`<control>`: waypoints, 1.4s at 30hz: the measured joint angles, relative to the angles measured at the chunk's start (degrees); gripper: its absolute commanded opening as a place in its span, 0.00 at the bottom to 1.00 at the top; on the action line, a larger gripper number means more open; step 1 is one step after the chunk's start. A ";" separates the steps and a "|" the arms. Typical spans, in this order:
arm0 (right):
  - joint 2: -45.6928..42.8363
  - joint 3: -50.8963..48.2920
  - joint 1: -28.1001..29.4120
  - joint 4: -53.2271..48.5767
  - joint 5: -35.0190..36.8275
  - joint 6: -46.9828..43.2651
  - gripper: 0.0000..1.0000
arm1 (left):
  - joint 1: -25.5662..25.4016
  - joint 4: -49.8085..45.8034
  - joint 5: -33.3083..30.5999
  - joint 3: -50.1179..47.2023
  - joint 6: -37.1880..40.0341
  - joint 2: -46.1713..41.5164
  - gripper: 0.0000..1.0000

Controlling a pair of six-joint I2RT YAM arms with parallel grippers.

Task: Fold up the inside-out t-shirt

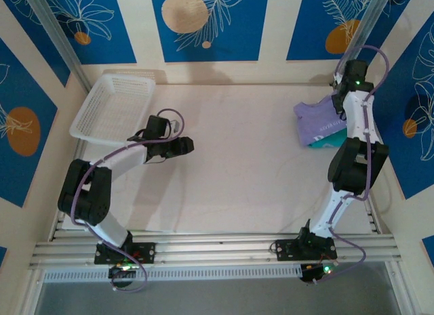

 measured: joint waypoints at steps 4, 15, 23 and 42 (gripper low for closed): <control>0.02 -5.57 -0.39 4.39 2.10 -0.63 0.14 | 0.00 0.26 0.20 0.00 0.00 0.00 0.63; 2.47 -8.02 -3.39 15.30 6.43 -1.57 0.62 | -0.33 0.79 0.24 0.00 -0.20 0.00 0.63; 2.34 -7.28 -1.05 14.12 6.40 2.75 0.63 | -0.33 0.59 0.13 -0.37 -0.04 -0.81 0.64; -45.44 -60.57 29.42 38.40 -15.63 27.74 0.99 | -0.26 4.13 -34.25 -17.20 11.85 -31.15 1.00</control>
